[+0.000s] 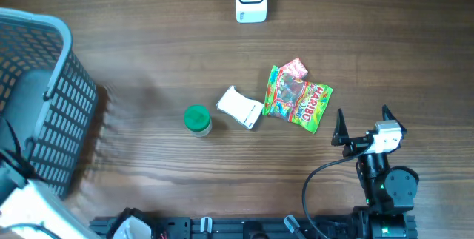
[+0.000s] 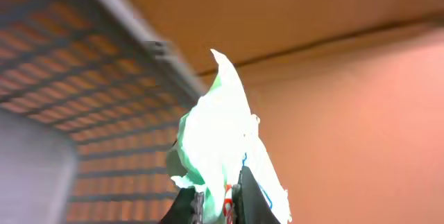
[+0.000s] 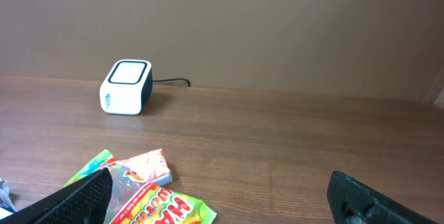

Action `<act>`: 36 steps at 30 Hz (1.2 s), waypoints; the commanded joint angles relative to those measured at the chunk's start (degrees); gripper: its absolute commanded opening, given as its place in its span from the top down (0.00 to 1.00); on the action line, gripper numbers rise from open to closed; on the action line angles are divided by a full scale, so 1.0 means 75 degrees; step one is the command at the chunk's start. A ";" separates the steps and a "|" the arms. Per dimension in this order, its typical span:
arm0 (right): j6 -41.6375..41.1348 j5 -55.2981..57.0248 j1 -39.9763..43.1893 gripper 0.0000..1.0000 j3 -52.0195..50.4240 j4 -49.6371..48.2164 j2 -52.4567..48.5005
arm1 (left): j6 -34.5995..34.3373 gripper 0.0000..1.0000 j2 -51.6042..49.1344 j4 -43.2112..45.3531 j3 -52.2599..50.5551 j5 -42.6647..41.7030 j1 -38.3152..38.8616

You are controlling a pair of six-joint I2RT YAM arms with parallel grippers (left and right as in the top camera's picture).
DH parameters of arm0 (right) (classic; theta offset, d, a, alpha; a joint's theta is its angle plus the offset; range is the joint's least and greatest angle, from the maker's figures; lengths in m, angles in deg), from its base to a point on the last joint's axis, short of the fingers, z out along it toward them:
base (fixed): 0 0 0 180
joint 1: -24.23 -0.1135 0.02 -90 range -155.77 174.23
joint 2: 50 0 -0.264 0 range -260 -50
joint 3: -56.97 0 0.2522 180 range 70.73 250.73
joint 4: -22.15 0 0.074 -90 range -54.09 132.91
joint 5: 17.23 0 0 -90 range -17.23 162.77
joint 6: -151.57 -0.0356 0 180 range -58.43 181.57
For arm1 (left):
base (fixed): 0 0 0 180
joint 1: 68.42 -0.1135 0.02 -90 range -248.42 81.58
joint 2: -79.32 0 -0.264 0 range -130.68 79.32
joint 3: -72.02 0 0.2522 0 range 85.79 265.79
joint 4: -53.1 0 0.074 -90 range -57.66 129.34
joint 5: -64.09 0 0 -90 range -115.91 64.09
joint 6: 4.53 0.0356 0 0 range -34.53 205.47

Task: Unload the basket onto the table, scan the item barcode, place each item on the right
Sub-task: 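Carry the wipes pack out and lower it beside the green jar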

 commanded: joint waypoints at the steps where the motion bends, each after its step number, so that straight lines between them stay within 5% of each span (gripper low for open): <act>1: 0.0038 -0.0009 -0.0032 0.00 -0.0006 -0.0023 0.0006 | -0.0624 0.96 0.0472 0.0472 0.0137 -0.2328 0.0087; 5: 0.0041 -0.0009 -0.0032 0.00 -0.0009 -0.0023 0.0006 | -0.0635 0.96 0.0484 0.2769 0.0137 -0.4768 0.0513; 9: 0.0038 -0.0009 -0.0032 0.00 -0.0006 -0.0023 0.0006 | -0.0542 0.96 0.0487 0.5339 0.0137 -0.7720 0.2063; 13: 0.0038 -0.0009 -0.0032 0.00 -0.0006 -0.0023 0.0006 | 0.1451 0.96 0.0335 0.4575 0.0128 -1.0089 0.4409; 17: 0.0038 -0.0009 -0.0032 0.00 -0.0006 -0.0023 0.0006 | 0.4016 0.96 -0.0114 0.2343 0.0119 -1.0716 0.6394; 20: 0.0038 -0.0009 -0.0032 0.00 -0.0006 -0.0023 0.0006 | 0.6528 0.96 -0.0784 0.0073 0.0119 -1.0605 0.7461; 23: 0.0041 -0.0009 -0.0032 0.00 -0.0006 -0.0023 0.0006 | 0.7644 0.96 -0.1574 -0.1696 0.0119 -0.8935 0.8154; 27: 0.0038 -0.0009 -0.0032 0.00 -0.0006 -0.0023 0.0006 | 0.7656 0.96 -0.2815 -0.3153 0.0119 -0.5741 0.9329; 36: 0.0038 -0.0009 -0.0032 0.00 -0.0006 -0.0023 0.0006 | 0.7603 0.96 -0.4162 -0.3080 0.0119 -0.2876 1.1730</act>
